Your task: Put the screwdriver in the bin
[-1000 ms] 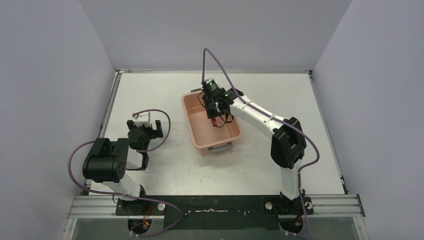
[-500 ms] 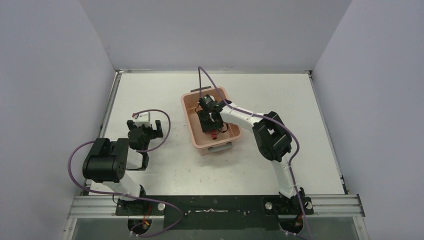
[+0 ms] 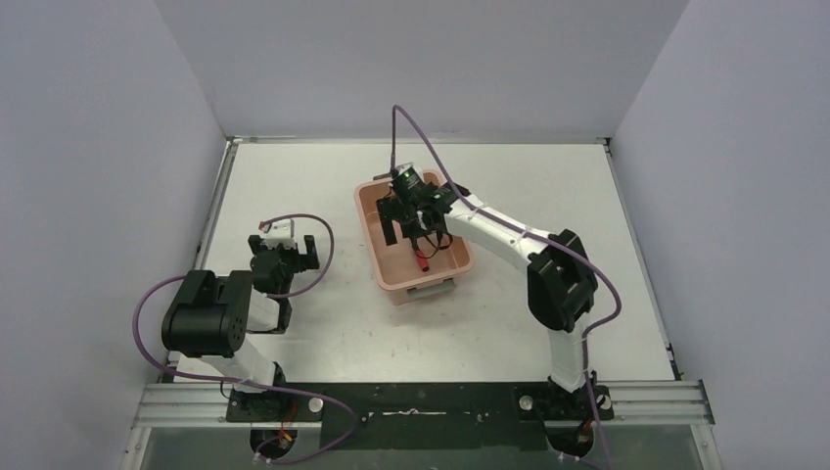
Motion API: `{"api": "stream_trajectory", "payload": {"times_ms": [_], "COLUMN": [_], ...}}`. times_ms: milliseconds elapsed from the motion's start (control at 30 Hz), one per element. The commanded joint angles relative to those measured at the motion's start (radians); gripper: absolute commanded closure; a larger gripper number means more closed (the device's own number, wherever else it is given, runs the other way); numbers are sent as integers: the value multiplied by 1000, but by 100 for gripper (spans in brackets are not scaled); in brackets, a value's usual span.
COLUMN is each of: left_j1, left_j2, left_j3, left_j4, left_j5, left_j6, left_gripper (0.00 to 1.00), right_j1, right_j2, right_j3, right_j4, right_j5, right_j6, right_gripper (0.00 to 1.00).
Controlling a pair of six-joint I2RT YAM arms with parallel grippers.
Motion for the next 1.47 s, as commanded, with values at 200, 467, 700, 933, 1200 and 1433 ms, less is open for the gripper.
{"api": "stream_trajectory", "payload": {"times_ms": [200, 467, 700, 933, 1200, 1433], "left_j1": [-2, -2, -2, -2, -2, -2], "left_j2": [-8, -10, -10, -9, -10, -10], "left_j3": [9, 10, 9, 8, 8, 8], "left_j4": [47, 45, 46, 48, 48, 49], "left_j5": [7, 7, 5, 5, 4, 5], "left_j6": [0, 1, 0, 1, 1, 1], "left_gripper": [3, 3, 3, 3, 3, 3], "right_j1": [-3, -203, -460, -660, -742, -758], "right_j2": [-283, -571, -815, -931, -889, -763], "right_j3": [63, -240, -656, -1095, -1480, -1553], "right_j4": [-12, 192, 502, 932, 1478, 1688], "right_j5": [124, 221, 237, 168, 181, 151], "right_j6": [-59, -71, -107, -186, -205, -203], "right_gripper": [0, 0, 0, 0, 0, 0]}}
